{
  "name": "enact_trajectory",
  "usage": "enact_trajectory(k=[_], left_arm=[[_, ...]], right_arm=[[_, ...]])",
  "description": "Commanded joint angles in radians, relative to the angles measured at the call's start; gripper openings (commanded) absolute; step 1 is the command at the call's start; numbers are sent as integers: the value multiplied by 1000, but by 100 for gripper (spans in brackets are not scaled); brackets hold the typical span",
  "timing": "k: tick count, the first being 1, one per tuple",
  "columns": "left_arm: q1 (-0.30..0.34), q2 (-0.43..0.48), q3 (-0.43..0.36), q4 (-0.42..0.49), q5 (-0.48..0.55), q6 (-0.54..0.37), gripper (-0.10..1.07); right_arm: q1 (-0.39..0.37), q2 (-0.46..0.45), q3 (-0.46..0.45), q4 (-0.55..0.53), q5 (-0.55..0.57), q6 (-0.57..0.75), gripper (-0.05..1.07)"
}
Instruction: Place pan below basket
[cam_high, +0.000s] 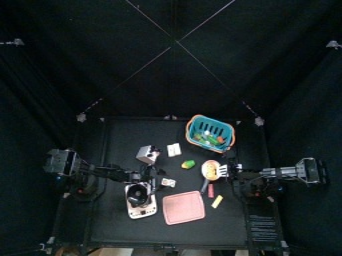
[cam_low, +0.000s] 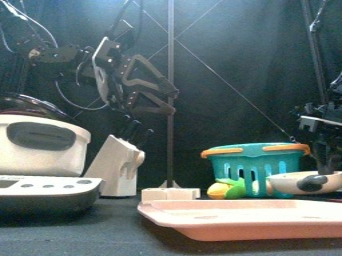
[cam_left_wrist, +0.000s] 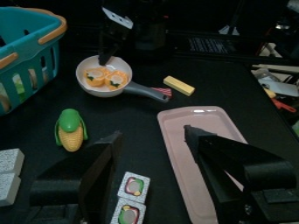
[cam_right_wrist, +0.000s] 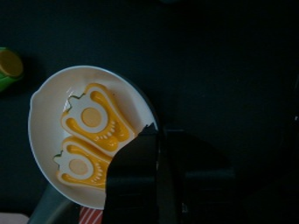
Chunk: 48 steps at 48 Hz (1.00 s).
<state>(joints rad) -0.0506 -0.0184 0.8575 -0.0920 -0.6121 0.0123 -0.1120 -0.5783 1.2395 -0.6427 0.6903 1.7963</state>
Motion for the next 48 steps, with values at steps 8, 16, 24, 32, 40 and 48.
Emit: enact_trajectory(k=[8, 16, 24, 32, 40, 48], left_arm=[[-2, -2, -20, 2, -5, 0, 94], [-2, -2, -18, 2, -6, 0, 94], [-2, -2, -18, 2, -6, 0, 94], [-2, 0, -21, 2, -6, 0, 94], [-2, -2, -21, 2, -5, 0, 94], [-2, -2, -21, 2, -6, 0, 94]], right_arm=[[-37, -5, 0, -5, 0, 3, 32], [-54, -5, 6, -8, -2, 3, 32], [-54, -5, 9, -9, -5, 3, 41], [-54, -5, 9, -9, -8, 3, 62], [-54, -5, 8, -11, -8, 3, 80], [-49, -6, 3, -11, 0, 0, 86]])
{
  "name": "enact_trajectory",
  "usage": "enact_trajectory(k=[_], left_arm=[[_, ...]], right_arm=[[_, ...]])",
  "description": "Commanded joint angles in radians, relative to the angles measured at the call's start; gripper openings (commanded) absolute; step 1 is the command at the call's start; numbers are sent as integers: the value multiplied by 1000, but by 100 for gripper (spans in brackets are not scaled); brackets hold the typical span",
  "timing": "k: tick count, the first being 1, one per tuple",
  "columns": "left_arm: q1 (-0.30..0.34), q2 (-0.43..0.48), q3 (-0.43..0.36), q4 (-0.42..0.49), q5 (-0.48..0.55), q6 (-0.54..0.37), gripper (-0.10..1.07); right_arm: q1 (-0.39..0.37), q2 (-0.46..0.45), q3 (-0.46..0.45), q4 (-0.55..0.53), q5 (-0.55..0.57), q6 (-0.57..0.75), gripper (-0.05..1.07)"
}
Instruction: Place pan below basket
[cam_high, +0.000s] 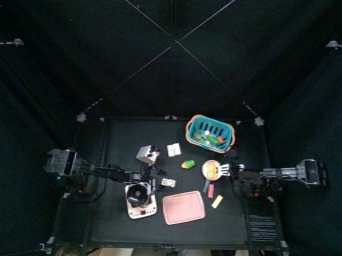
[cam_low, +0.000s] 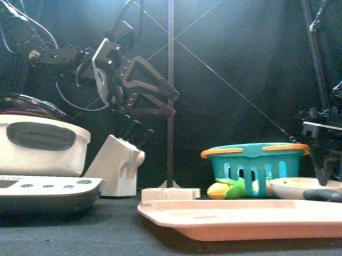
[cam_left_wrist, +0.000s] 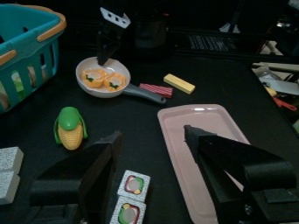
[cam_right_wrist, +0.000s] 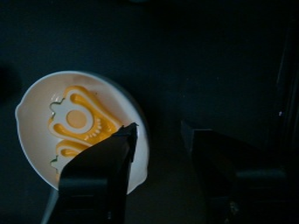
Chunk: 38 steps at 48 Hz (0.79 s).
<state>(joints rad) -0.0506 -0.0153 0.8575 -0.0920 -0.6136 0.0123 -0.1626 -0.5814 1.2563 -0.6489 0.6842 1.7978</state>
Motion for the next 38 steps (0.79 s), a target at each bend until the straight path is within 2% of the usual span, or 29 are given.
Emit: enact_trajectory(k=[1, 29, 38], left_arm=[[-2, -5, -21, 2, -5, 0, 94], [-2, -5, -23, 2, -5, 0, 94], [-2, -14, -21, 3, -5, 2, 94]], right_arm=[[3, -6, -14, -5, 8, 0, 86], [12, -21, -18, -9, 6, -2, 86], [25, -26, -31, -48, 8, -3, 86]])
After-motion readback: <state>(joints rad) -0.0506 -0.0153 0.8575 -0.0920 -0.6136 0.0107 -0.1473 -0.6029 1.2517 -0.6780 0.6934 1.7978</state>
